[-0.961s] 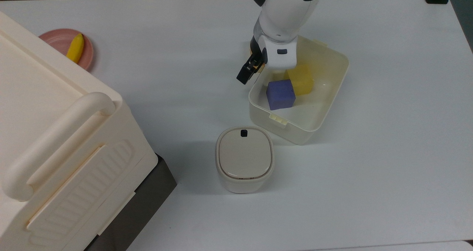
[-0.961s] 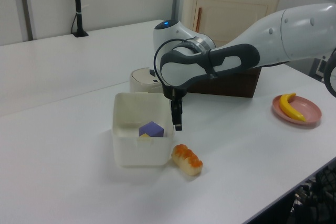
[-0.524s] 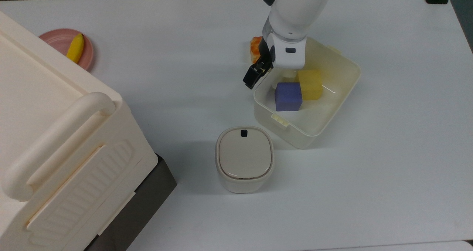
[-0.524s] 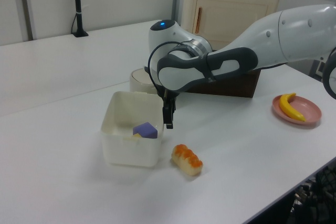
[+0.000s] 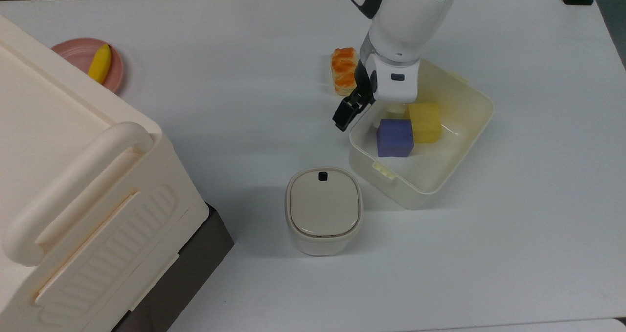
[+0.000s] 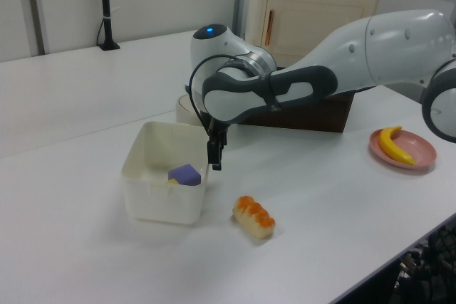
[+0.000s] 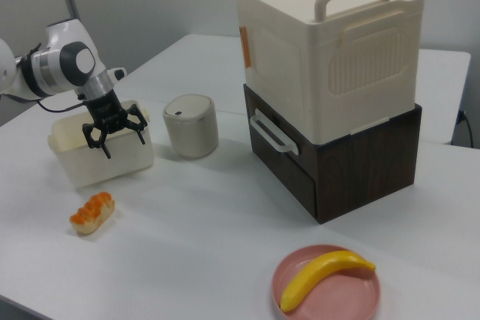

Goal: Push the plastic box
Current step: 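Lift the gripper up and away from the box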

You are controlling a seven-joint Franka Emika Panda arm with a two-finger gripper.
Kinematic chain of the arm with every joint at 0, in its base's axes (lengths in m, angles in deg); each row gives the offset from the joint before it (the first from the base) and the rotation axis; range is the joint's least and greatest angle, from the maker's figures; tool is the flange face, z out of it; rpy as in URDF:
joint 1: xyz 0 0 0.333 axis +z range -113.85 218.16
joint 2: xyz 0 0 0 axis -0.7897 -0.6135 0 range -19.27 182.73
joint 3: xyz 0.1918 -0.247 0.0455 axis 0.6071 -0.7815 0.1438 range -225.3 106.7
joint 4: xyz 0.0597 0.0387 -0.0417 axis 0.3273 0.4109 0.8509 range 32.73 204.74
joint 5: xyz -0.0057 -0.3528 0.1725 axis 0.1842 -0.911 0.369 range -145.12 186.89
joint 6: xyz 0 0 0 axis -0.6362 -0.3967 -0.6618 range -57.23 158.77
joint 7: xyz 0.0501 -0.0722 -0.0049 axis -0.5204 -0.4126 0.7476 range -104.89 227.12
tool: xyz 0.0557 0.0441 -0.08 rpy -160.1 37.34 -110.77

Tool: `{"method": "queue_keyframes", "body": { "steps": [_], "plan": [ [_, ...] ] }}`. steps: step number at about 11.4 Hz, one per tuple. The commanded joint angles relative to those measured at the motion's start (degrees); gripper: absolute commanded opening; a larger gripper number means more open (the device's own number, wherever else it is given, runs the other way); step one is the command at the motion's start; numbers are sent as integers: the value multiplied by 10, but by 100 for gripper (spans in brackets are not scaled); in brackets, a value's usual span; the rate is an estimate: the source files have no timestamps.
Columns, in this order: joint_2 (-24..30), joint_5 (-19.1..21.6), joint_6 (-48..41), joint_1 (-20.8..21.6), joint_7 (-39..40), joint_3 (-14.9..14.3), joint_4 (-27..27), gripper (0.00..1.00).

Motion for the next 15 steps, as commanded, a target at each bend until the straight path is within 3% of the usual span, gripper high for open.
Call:
{"method": "queue_keyframes", "body": {
  "steps": [1,4,7,11,15],
  "plan": [
    [-30,-15,40,18,-19,-1,-37,100],
    [-51,-21,56,30,-41,-1,-58,100],
    [-36,-26,56,24,-41,-1,-60,100],
    [137,-15,45,-38,-41,-1,34,100],
    [244,12,-70,-89,-48,-11,35,100]
  ]
}}
